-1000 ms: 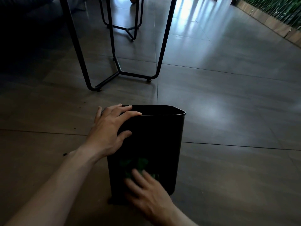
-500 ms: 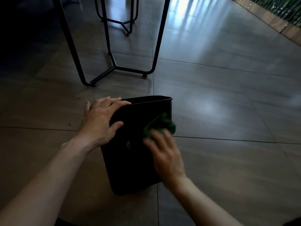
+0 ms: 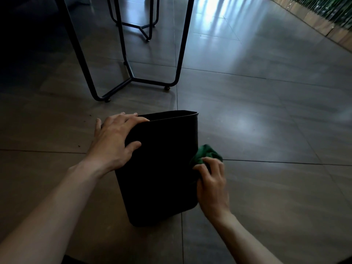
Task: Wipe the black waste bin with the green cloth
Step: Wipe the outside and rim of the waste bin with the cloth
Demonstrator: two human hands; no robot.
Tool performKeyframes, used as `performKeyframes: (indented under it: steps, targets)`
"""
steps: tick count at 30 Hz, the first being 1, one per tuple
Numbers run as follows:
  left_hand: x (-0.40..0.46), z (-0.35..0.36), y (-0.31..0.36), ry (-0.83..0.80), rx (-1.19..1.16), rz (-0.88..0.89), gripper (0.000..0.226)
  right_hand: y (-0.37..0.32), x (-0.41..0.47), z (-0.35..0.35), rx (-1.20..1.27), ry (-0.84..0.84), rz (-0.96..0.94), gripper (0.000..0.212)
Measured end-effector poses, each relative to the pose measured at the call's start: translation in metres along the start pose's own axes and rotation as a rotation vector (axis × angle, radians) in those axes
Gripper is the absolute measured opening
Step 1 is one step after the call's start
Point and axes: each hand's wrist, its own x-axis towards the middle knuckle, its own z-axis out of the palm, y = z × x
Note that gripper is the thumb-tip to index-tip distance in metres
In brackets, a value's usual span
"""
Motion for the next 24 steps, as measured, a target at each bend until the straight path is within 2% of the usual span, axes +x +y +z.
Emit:
performKeyframes:
  steps: [4, 7, 9, 11, 15, 17, 20, 24]
  targets:
    - [0.001, 0.001, 0.000, 0.008, 0.020, -0.001, 0.069, -0.007, -0.058, 0.014, -0.034, -0.231, -0.186, 0.047]
    - [0.001, 0.002, 0.001, 0.009, 0.015, 0.004, 0.069, 0.008, -0.081, 0.015, 0.025, -0.316, -0.079, 0.048]
    - [0.000, 0.001, 0.001, 0.011, 0.013, 0.002, 0.069, 0.013, -0.068, 0.009, 0.093, -0.253, 0.041, 0.038]
    - [-0.001, 0.002, 0.001, 0.009, 0.011, -0.003, 0.069, 0.009, -0.029, -0.003, 0.170, -0.115, 0.112, 0.035]
    - [0.000, 0.001, 0.005, 0.004, 0.011, 0.000, 0.069, -0.027, 0.074, -0.030, 0.345, 0.183, 0.083, 0.055]
    - [-0.001, 0.001, 0.004, 0.011, 0.017, 0.005, 0.070, -0.049, 0.101, -0.036, 0.345, 0.217, 0.019, 0.057]
    - [-0.002, -0.001, 0.002, 0.013, 0.015, 0.000, 0.071, -0.066, 0.085, -0.022, 0.150, 0.136, -0.095, 0.045]
    - [-0.002, 0.000, 0.003, 0.023, 0.026, -0.004, 0.070, -0.055, -0.003, 0.005, -0.113, -0.096, -0.525, 0.032]
